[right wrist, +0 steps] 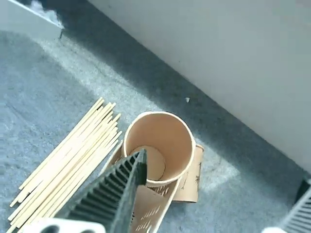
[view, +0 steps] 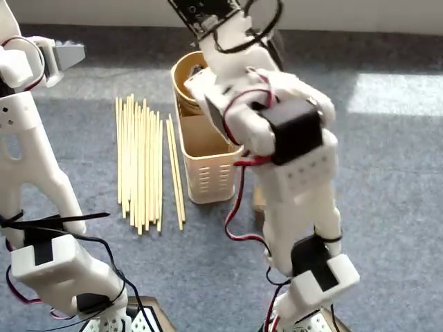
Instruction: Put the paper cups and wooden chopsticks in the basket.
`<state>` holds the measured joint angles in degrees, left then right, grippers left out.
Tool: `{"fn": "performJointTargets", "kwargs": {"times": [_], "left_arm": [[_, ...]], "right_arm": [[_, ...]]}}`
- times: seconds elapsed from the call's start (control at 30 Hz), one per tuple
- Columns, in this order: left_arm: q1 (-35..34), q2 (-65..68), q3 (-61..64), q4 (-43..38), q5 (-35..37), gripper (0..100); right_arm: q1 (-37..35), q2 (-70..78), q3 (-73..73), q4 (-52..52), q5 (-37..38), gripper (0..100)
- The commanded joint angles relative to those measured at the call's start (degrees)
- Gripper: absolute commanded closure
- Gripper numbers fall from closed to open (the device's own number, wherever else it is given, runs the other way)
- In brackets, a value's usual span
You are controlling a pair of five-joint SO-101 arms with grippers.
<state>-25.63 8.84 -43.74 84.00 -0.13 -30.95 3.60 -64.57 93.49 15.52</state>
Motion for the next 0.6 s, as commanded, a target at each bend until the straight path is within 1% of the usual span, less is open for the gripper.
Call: {"fn": "performJointTargets", "kwargs": {"times": [0.0,0.07,0.13,0.17,0.27,0.37,0.47,0.57], "left_arm": [[-0.3,-2.0,-0.1,-0.6,-0.3,60],[-0.3,-2.0,-0.1,-0.6,-0.3,60],[-0.3,-2.0,0.0,-0.6,-0.3,60],[-0.3,-2.0,0.7,-0.6,-0.3,60],[0.0,-2.0,2.9,-1.0,-0.3,60],[0.7,-2.0,5.2,-1.1,-0.3,60],[0.8,-2.0,6.5,-1.1,-0.3,60],[0.7,-2.0,6.5,-1.1,-0.3,60]], "right_arm": [[6.3,-7.2,-7.3,5.1,-0.5,54.8],[12.4,-8.7,-5.8,7.9,-0.9,54.8],[21.1,-8.4,1.6,7.3,-4.9,54.8],[24.1,-7.7,6.5,6.9,-6.8,54.8],[26.7,-2.9,22.3,2.2,-8.0,54.8],[27.1,3.9,33.6,-5.1,-13.2,54.8],[27.1,11.6,36.1,-9.5,-17.2,54.8],[27.3,18.8,34.6,-8.6,-19.6,54.8]]}}
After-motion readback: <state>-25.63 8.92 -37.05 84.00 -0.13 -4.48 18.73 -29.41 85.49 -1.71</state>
